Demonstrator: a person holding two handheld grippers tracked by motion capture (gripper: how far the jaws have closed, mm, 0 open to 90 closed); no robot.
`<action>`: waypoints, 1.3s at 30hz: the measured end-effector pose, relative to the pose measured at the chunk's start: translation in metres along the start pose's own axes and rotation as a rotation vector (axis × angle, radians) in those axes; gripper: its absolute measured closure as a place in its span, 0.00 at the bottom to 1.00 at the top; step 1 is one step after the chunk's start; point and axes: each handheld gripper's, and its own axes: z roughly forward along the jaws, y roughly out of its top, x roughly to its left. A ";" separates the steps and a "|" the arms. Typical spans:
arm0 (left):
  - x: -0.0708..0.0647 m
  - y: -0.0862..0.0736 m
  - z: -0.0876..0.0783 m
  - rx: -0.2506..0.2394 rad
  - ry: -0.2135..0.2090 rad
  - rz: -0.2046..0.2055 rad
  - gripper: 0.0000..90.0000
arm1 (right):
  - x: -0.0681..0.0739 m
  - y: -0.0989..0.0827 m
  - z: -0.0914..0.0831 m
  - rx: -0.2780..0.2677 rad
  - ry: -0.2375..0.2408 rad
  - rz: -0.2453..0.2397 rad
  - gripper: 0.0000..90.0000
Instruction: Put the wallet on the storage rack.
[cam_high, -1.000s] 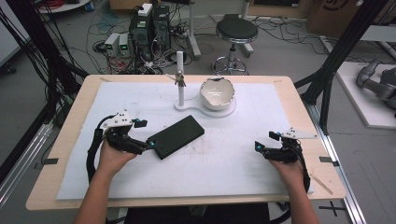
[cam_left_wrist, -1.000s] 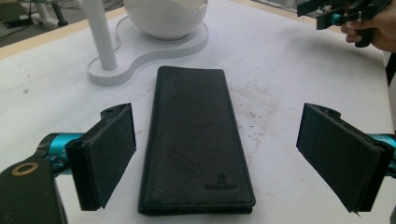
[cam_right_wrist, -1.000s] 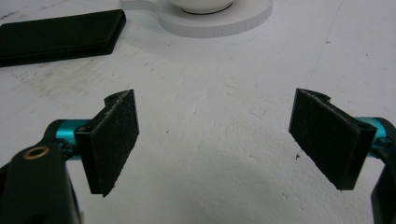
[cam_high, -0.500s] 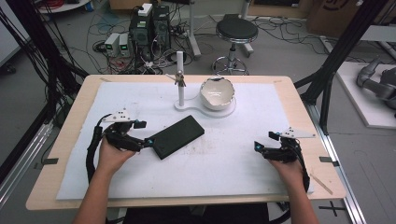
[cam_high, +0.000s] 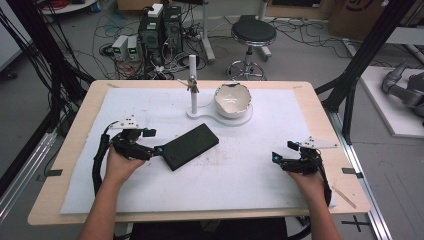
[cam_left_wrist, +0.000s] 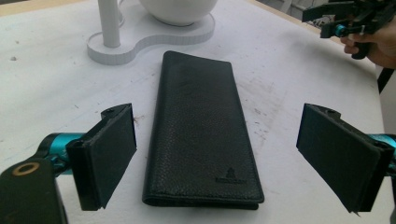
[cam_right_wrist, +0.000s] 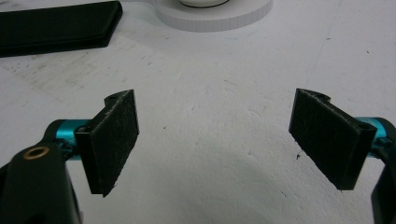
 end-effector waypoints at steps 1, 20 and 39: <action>0.002 0.000 0.003 0.005 -0.003 -0.004 0.13 | 0.000 0.000 -0.001 -0.001 0.001 -0.003 0.18; 0.035 -0.013 0.074 0.175 -0.048 -0.177 0.17 | -0.002 0.000 -0.001 0.002 0.011 -0.005 0.18; 0.033 -0.016 0.068 0.141 -0.025 -0.154 0.69 | 0.003 0.001 0.003 0.013 0.010 -0.023 0.18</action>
